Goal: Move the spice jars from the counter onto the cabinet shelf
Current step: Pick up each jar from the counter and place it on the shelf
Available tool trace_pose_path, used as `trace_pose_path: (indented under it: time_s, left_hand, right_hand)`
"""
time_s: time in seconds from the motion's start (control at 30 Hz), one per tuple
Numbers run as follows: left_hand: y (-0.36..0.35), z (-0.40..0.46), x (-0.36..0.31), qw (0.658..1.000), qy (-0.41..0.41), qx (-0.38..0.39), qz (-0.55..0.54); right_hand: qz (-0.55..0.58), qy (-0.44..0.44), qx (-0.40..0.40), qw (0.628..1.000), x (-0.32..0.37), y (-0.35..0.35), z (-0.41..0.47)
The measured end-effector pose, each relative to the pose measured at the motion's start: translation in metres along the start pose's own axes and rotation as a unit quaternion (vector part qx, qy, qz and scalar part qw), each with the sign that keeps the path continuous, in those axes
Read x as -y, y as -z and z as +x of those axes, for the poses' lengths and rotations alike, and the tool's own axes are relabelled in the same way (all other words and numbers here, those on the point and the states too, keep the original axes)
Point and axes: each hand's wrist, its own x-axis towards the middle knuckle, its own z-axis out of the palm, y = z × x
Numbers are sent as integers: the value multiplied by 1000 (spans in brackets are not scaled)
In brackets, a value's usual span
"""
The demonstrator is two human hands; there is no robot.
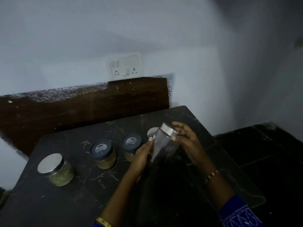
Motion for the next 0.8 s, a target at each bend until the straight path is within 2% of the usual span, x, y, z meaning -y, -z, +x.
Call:
trace_pose_path:
  time_s: [0.03,0.07,0.13,0.17,0.27,0.33,0.53,0.8]
  left_hand:
    - [1,1,-7,998,4,-45,-39]
    - [5,-7,-19,997,20,-10,-73]
    - [4,-19,-39,986,65,131,-79]
    - [4,-16,-44,986,66,136,-75]
    - [12,-11,-50,997,-9,79,-23]
    - [12,-9,-63,999,-27,36,-5]
    - [28,1,-88,981,-165,-102,-8]
    - [51,3,-153,945,-314,-79,44]
  right_hand:
    - [35,11,-7,999,4,-7,3]
    - [71,16,-16,997,9,-15,5]
    - [125,13,-30,992,18,-31,10]
    - [130,9,-35,991,21,-38,12]
    - [94,-1,-56,994,34,-58,19]
    - [62,-11,-56,996,39,-70,21]
    - [-4,19,12,1000,54,-101,11]
    - [18,122,33,992,116,-125,29]
